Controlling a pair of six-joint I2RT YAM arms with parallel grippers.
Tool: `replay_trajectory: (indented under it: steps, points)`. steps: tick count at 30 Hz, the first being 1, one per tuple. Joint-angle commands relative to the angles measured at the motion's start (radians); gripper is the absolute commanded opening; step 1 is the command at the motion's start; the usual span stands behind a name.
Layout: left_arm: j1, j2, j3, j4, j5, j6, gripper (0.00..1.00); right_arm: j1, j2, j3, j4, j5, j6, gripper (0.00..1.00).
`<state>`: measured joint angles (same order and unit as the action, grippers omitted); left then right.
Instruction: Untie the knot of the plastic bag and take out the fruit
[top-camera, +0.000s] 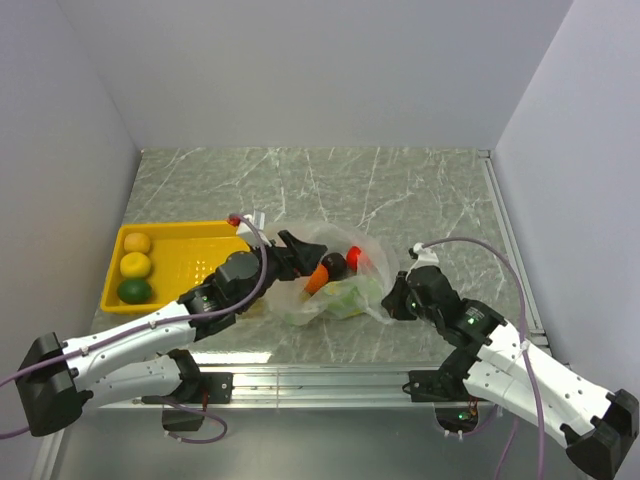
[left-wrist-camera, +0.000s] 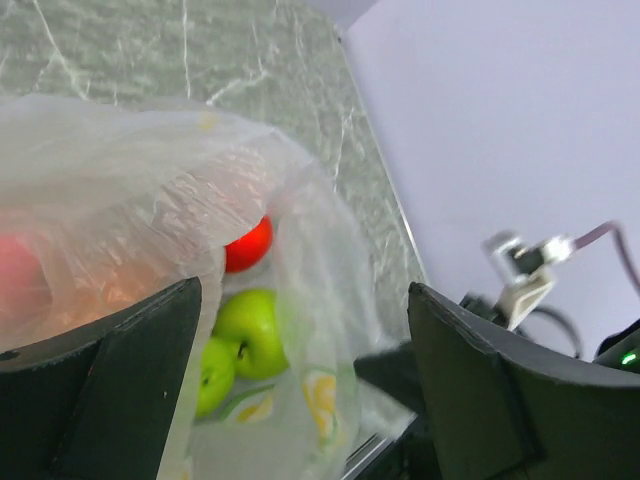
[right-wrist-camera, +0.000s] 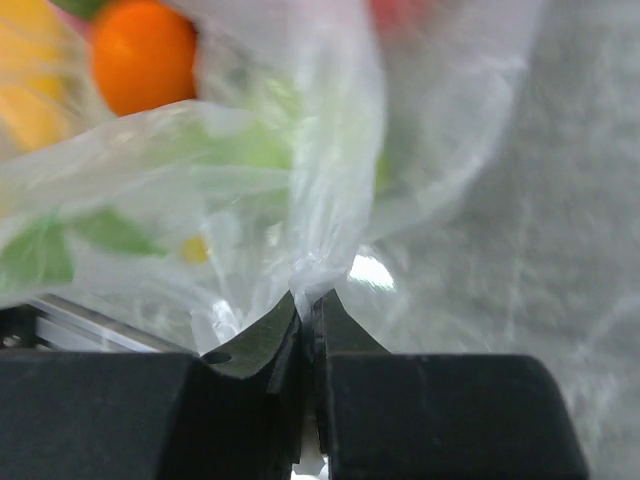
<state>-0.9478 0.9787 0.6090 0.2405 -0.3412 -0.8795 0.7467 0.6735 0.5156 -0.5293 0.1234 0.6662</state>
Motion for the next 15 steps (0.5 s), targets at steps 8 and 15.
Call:
replay_trajectory:
  steps: [8,15]
  points:
    - [0.067,-0.055,0.089,-0.01,0.15,-0.098,0.9,0.011,-0.009,0.05,-0.212,0.082,0.148,0.08]
    - [0.046,0.086,0.212,-0.13,0.486,-0.084,0.9,0.011,0.003,0.119,-0.166,0.061,0.105,0.15]
